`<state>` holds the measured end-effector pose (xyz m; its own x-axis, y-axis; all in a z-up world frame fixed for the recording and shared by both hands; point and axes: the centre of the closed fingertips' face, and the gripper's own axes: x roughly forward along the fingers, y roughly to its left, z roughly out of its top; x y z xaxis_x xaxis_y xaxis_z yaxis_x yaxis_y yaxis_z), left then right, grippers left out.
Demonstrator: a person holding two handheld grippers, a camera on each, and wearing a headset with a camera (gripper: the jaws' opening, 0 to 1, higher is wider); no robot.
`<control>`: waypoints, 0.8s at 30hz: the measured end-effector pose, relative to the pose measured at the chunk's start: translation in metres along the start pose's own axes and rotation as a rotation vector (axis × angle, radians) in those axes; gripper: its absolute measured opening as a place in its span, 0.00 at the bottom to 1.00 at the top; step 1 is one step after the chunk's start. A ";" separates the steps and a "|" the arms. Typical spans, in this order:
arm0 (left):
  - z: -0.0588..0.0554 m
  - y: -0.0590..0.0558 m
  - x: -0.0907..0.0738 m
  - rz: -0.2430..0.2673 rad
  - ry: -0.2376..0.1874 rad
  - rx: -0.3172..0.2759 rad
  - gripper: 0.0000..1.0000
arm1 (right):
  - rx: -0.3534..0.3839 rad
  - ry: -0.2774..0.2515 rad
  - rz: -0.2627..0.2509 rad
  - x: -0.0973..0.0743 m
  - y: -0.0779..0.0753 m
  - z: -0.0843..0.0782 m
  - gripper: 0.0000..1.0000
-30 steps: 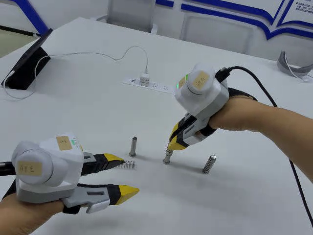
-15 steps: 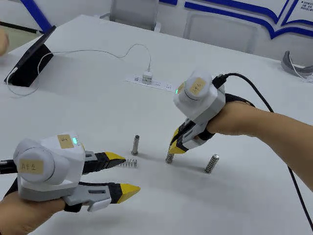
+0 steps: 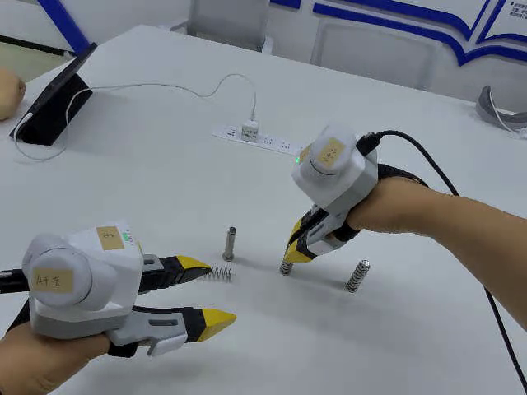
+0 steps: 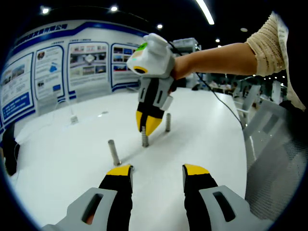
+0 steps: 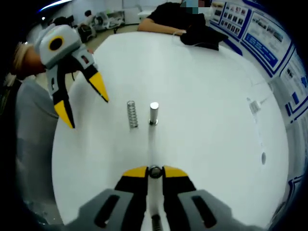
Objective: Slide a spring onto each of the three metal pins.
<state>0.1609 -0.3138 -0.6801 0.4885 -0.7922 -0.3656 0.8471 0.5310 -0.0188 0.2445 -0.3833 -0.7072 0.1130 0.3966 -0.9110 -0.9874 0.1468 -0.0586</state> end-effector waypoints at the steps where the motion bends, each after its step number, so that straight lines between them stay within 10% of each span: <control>1: 0.000 0.000 0.000 0.001 0.000 0.001 0.42 | -0.003 0.000 0.001 0.000 0.001 0.000 0.14; 24: 0.000 0.003 -0.004 0.009 0.000 0.003 0.42 | -0.075 -0.052 0.001 0.000 0.020 0.032 0.19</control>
<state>0.1615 -0.3096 -0.6787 0.4966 -0.7872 -0.3657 0.8430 0.5378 -0.0129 0.2284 -0.3511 -0.6952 0.1159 0.4439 -0.8885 -0.9928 0.0785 -0.0903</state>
